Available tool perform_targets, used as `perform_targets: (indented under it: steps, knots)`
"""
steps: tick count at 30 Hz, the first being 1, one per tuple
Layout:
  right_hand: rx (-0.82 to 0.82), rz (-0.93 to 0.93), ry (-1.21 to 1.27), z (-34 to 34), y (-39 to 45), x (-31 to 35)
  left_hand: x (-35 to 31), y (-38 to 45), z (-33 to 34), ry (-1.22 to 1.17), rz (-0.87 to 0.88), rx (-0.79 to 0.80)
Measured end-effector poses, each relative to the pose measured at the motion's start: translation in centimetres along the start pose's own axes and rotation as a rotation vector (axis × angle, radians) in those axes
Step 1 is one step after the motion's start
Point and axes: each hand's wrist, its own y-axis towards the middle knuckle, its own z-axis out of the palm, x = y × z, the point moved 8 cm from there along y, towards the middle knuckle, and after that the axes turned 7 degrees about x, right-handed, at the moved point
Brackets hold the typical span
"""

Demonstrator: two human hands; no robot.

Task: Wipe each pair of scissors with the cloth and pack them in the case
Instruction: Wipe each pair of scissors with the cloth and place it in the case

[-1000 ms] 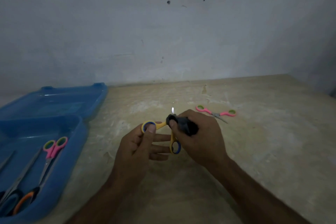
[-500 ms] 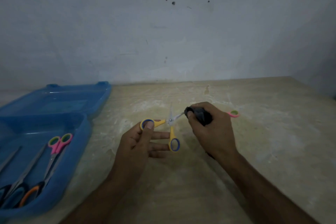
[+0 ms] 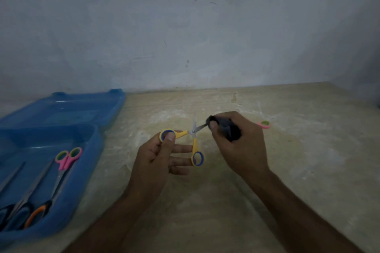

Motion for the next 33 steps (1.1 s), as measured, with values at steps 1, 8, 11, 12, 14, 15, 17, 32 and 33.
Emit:
perform_targets:
  steps: [1, 8, 11, 12, 14, 15, 17, 32, 33]
  knots:
    - [0.070, -0.054, 0.005, 1.0, -0.4, 1.0, 0.1, -0.1, 0.1, 0.000, -0.005, 0.008]
    - [-0.030, 0.086, -0.066, 0.0, 0.2, -1.8, -0.4, 0.1, -0.5, 0.003, 0.016, 0.003]
    - [0.022, -0.007, -0.035, 0.5, -0.3, 0.1, -0.1, 0.2, -0.4, 0.006, 0.013, 0.002]
    - [0.089, -0.053, -0.023, 1.6, -0.7, 1.1, 0.0, 0.2, -0.3, 0.004, 0.017, 0.011]
    - [0.171, -0.071, -0.012, 3.0, -1.0, 1.4, -0.2, 0.0, -0.1, 0.009, 0.033, 0.030]
    - [0.154, -0.037, -0.021, 2.9, -0.7, 0.7, -0.3, 0.0, -0.2, 0.017, 0.043, 0.032]
    - [0.039, 0.056, -0.075, 1.3, 0.1, -1.2, -0.6, 0.1, -0.4, 0.033, 0.058, 0.026]
    - [0.090, -0.091, -0.052, -1.0, 1.3, 1.7, -0.8, 0.3, -0.9, 0.025, 0.057, -0.008]
    - [0.178, -0.160, -0.076, -0.2, 1.1, 2.8, -0.7, 0.3, -0.7, 0.014, 0.053, -0.003]
